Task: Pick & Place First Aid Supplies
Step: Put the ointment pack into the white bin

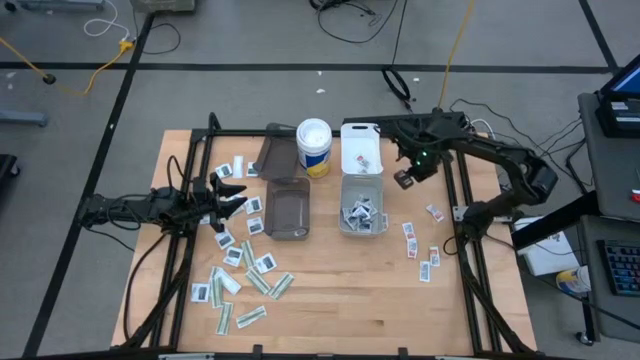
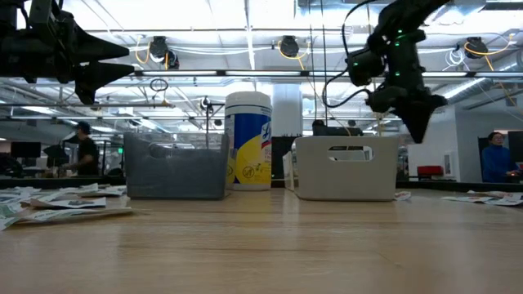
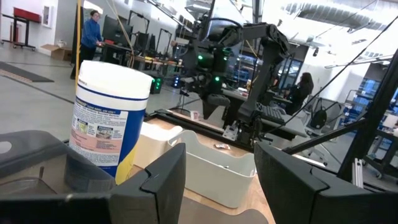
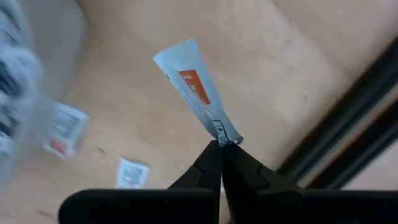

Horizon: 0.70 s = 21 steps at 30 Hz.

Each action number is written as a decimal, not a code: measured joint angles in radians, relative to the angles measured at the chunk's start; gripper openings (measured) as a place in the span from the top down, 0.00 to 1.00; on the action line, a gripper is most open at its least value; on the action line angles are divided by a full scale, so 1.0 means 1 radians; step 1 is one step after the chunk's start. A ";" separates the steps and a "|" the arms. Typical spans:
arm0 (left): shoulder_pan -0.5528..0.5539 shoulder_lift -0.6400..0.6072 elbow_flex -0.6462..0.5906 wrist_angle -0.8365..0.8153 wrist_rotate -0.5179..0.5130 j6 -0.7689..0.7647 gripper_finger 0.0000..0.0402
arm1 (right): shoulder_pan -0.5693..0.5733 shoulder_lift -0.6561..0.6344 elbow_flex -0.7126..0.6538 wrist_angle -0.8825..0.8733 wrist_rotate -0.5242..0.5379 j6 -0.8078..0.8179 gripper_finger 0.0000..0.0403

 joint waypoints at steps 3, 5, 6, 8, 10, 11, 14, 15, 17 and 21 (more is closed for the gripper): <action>0.000 0.000 0.000 0.000 0.000 0.000 0.51 | 0.000 0.065 0.075 0.001 0.000 -0.009 1.00; 0.000 0.000 0.000 0.000 0.000 0.000 0.51 | 0.000 0.117 0.133 0.001 0.000 -0.017 1.00; 0.000 0.000 0.000 0.000 0.000 0.000 0.51 | 0.000 0.146 0.166 0.002 0.000 -0.019 1.00; 0.000 0.000 0.000 0.000 0.000 0.000 0.51 | -0.003 0.203 0.232 0.002 0.000 -0.019 1.00; 0.000 0.000 0.000 0.000 0.000 0.000 0.51 | -0.007 0.260 0.304 -0.001 -0.007 -0.023 1.00; 0.000 0.000 0.000 0.000 0.000 0.000 0.51 | -0.008 0.289 0.341 -0.002 -0.023 -0.026 1.00; 0.000 0.000 0.000 0.000 0.000 0.000 0.51 | -0.013 0.370 0.449 -0.005 -0.051 -0.030 1.00; 0.000 0.000 0.000 0.000 0.000 0.000 0.51 | -0.013 0.394 0.483 -0.005 -0.052 -0.033 1.00; 0.000 0.000 0.000 0.000 0.000 0.000 0.51 | -0.013 0.438 0.551 -0.008 -0.053 -0.039 1.00; 0.000 0.000 0.000 0.000 0.000 0.000 0.51 | -0.013 0.515 0.661 -0.019 -0.053 -0.040 1.00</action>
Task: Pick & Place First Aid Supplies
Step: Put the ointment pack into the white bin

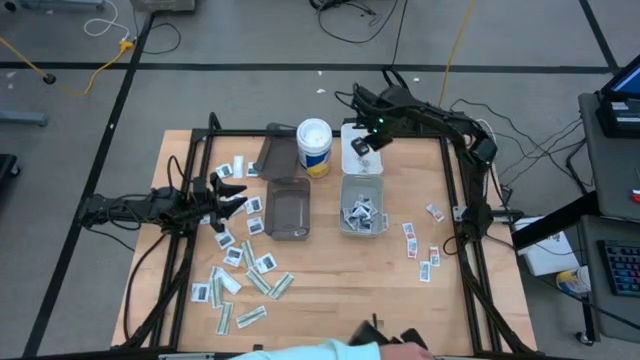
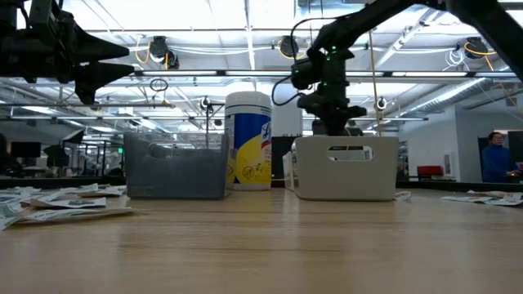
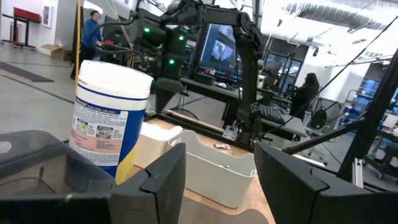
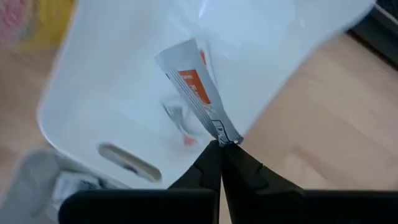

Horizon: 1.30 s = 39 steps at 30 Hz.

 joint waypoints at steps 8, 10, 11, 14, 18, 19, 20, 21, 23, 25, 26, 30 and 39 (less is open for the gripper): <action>0.000 0.000 0.000 0.000 0.000 0.000 0.51 | 0.001 0.034 0.027 0.004 0.000 0.012 1.00; 0.000 0.000 0.000 0.000 0.000 0.000 0.51 | 0.004 0.035 0.004 0.027 0.000 0.011 1.00; 0.000 0.000 0.000 0.000 0.000 0.000 0.51 | 0.005 0.036 -0.008 0.040 0.000 0.011 1.00; 0.000 0.000 0.000 0.000 0.000 0.000 0.51 | 0.012 0.034 -0.050 0.101 0.000 0.010 1.00; 0.000 0.000 0.000 0.000 0.000 0.000 0.51 | 0.021 0.036 -0.111 0.194 0.000 -0.001 1.00; 0.000 0.000 0.000 0.000 0.000 0.000 0.51 | 0.022 0.036 -0.124 0.212 0.000 -0.003 1.00; 0.000 0.000 0.000 0.000 0.000 0.000 0.51 | 0.023 0.035 -0.138 0.231 0.000 -0.008 1.00; 0.000 0.000 0.000 0.000 0.000 0.000 0.51 | 0.023 0.035 -0.151 0.249 0.000 -0.013 1.00; 0.000 0.000 0.000 0.000 0.000 0.000 0.51 | 0.023 0.036 -0.173 0.285 0.000 -0.022 1.00; 0.000 0.000 0.000 0.000 0.000 0.000 0.51 | 0.023 0.035 -0.196 0.327 0.000 -0.028 1.00; 0.000 0.000 0.000 0.000 0.000 0.000 0.51 | 0.023 0.034 -0.208 0.347 0.000 -0.028 1.00; 0.000 0.000 0.000 0.000 0.000 0.000 0.51 | 0.023 0.036 -0.242 0.382 0.000 -0.031 0.97; 0.000 0.000 0.000 0.000 0.000 0.000 0.51 | 0.022 0.035 -0.252 0.387 -0.026 -0.052 0.74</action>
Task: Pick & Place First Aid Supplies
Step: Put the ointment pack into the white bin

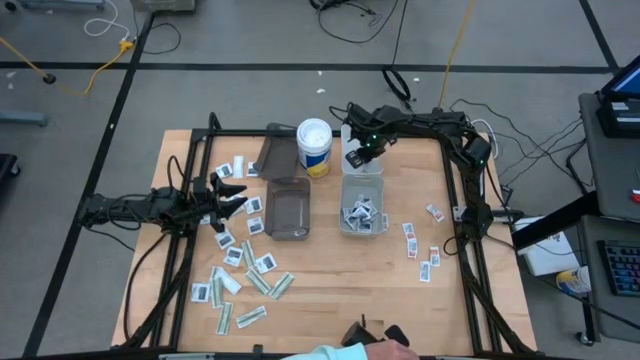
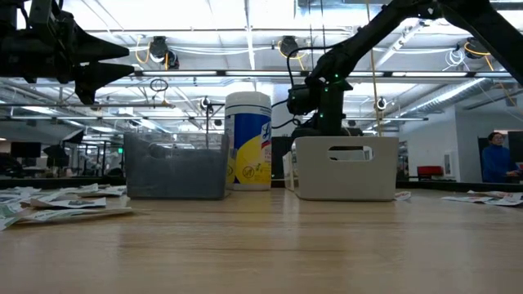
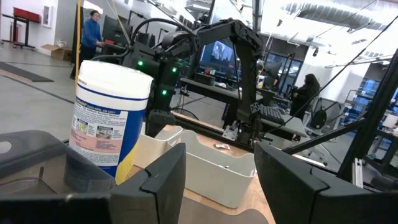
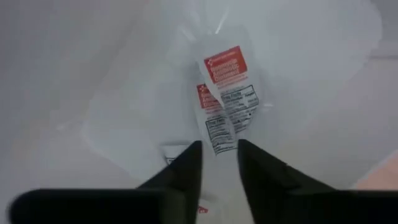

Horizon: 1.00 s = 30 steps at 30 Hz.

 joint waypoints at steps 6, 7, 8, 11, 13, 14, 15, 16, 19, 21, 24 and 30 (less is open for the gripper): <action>0.000 0.000 0.000 0.000 0.000 0.000 0.51 | 0.000 -0.008 0.016 -0.005 0.000 -0.007 0.54; 0.000 0.000 0.000 0.000 0.000 0.000 0.51 | 0.000 -0.013 0.027 -0.009 0.001 0.001 0.52; 0.000 0.000 0.000 0.000 0.000 0.000 0.51 | 0.000 -0.021 0.036 -0.013 0.001 0.009 0.50; 0.000 0.000 0.000 0.000 0.000 0.000 0.51 | -0.001 -0.056 0.042 -0.039 0.000 0.031 0.48; 0.000 0.000 0.000 0.000 0.000 0.000 0.51 | -0.002 -0.071 0.042 -0.072 0.001 0.038 0.47; 0.000 0.000 0.000 0.000 0.000 0.000 0.51 | -0.005 -0.078 0.042 -0.095 0.003 0.045 0.47; 0.000 0.000 0.000 0.000 0.000 0.000 0.51 | -0.008 -0.085 0.042 -0.117 0.003 0.049 0.47; 0.000 0.000 0.000 0.000 0.000 0.000 0.51 | -0.011 -0.091 0.042 -0.134 0.003 0.051 0.47; 0.000 0.000 0.000 0.000 0.000 0.000 0.51 | -0.016 -0.120 0.029 -0.172 0.004 0.045 0.47; 0.000 0.000 0.000 0.000 0.000 0.000 0.51 | -0.021 -0.167 -0.017 -0.168 0.004 0.032 0.47; 0.000 0.000 0.000 0.000 0.000 0.000 0.51 | -0.019 -0.267 -0.135 -0.127 0.004 0.027 0.47; 0.000 0.000 0.000 0.000 0.000 0.000 0.51 | 0.008 -0.509 -0.400 -0.090 0.004 0.033 0.47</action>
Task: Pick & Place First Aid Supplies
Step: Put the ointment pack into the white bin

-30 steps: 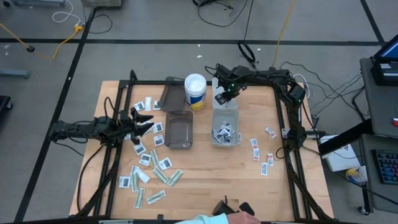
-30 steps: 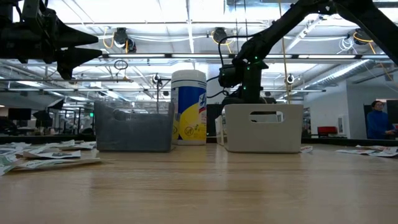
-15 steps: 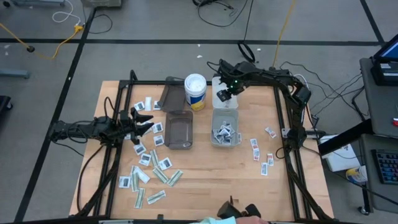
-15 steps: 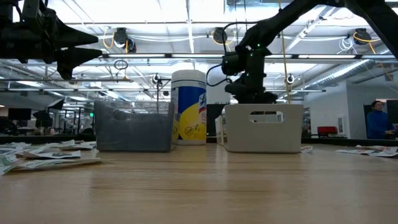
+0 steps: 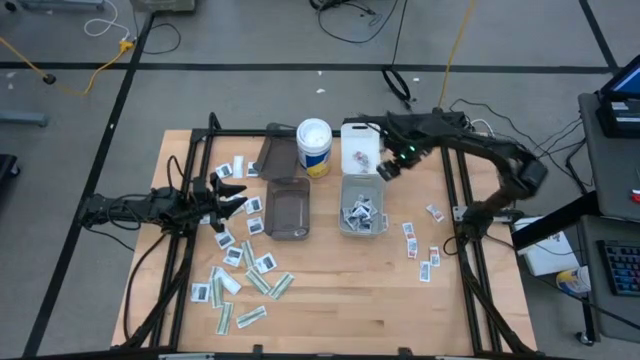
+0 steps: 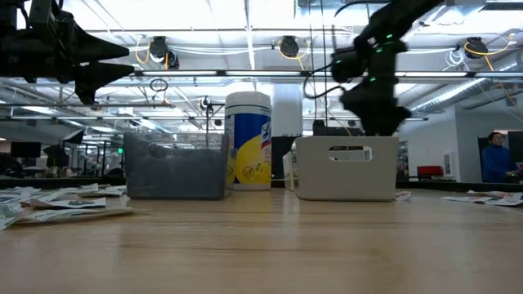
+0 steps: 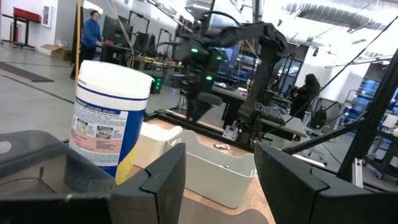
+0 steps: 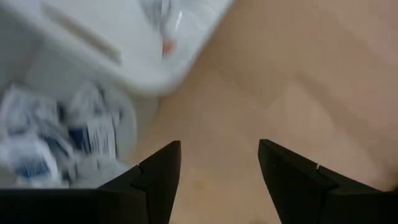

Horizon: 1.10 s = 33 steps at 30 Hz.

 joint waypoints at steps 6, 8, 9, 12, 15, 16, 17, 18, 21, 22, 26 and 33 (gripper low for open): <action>0.000 0.000 0.000 0.000 0.000 0.000 0.51 | 0.035 -0.226 -0.235 -0.020 0.000 0.044 0.47; 0.000 0.000 0.000 0.000 0.000 0.000 0.51 | 0.045 -0.289 -0.297 -0.045 0.000 0.051 0.47; 0.000 0.000 0.000 0.000 0.000 0.000 0.51 | 0.048 -0.319 -0.326 -0.061 0.000 0.051 0.47; 0.000 0.000 0.000 0.000 0.000 0.000 0.51 | 0.052 -0.387 -0.387 -0.107 0.000 0.050 0.47; 0.000 0.000 0.000 0.000 0.000 0.000 0.51 | 0.051 -0.429 -0.420 -0.138 0.000 0.048 0.47; 0.000 0.000 0.000 0.000 0.000 0.000 0.51 | 0.051 -0.439 -0.427 -0.142 0.000 0.048 0.47; 0.000 0.000 0.000 0.000 0.000 0.000 0.51 | 0.051 -0.448 -0.435 -0.143 0.000 0.048 0.47; 0.000 0.000 0.000 0.000 0.000 0.000 0.51 | 0.051 -0.453 -0.441 -0.143 0.000 0.048 0.47; 0.000 0.000 0.000 0.000 0.000 0.000 0.51 | 0.051 -0.454 -0.464 -0.143 0.000 0.048 0.47; 0.000 0.000 0.000 0.000 0.000 0.000 0.51 | 0.051 -0.452 -0.473 -0.143 0.000 0.048 0.47; 0.000 0.000 0.000 0.000 0.000 0.000 0.51 | 0.051 -0.431 -0.505 -0.141 0.000 0.048 0.48; 0.000 0.000 0.000 0.000 0.000 0.000 0.51 | 0.051 -0.382 -0.557 -0.114 0.000 0.070 0.51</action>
